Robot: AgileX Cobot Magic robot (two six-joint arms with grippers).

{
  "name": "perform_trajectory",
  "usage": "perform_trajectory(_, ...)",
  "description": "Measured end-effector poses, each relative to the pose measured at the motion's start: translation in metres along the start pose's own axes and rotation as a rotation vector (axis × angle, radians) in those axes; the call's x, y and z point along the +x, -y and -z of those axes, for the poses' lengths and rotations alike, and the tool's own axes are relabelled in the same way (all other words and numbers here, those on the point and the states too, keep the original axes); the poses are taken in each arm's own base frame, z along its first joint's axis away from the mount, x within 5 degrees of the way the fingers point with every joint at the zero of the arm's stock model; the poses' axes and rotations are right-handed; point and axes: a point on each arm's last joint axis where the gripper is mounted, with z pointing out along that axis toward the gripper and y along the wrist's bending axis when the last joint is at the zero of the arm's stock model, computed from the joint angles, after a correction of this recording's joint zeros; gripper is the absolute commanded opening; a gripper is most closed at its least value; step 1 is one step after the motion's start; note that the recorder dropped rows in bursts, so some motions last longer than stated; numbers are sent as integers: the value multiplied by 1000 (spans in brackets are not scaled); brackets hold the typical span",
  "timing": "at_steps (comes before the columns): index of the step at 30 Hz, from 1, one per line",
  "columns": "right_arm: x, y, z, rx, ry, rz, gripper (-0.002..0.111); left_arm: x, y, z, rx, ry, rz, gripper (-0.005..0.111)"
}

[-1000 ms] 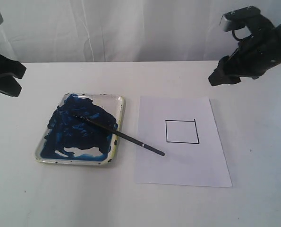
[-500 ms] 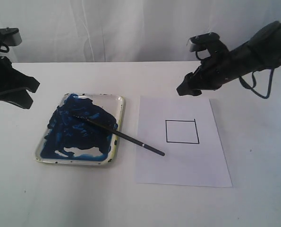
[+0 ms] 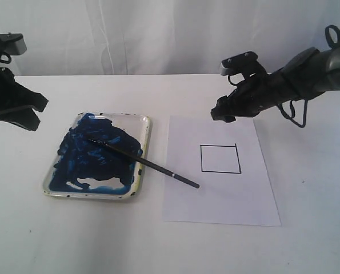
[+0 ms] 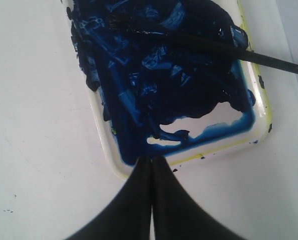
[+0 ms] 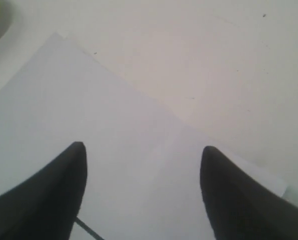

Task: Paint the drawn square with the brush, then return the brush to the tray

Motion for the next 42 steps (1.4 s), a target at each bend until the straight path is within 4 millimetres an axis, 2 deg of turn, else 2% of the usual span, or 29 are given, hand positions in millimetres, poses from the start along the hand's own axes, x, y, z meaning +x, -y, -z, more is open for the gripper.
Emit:
perform_trajectory(3, -2, 1, 0, 10, 11, -108, 60, 0, 0, 0, 0, 0, -4, 0)
perform_trajectory(8, -18, 1, 6, -17, -7, -162, 60, 0, 0, 0, 0, 0, -6, 0)
perform_trajectory(17, -34, 10, 23, 61, -219, -187, 60, 0, 0, 0, 0, 0, -6, 0)
perform_trajectory(23, -26, 16, 3, 52, -321, -203, 60, 0, 0, 0, 1, -3, -6, 0)
perform_trajectory(32, -15, 25, -24, 72, -308, -185, 60, 0, 0, 0, 1, -3, -6, 0)
perform_trajectory(42, -17, 29, -28, 90, -262, -102, 60, 0, 0, 0, 1, -3, -6, 0)
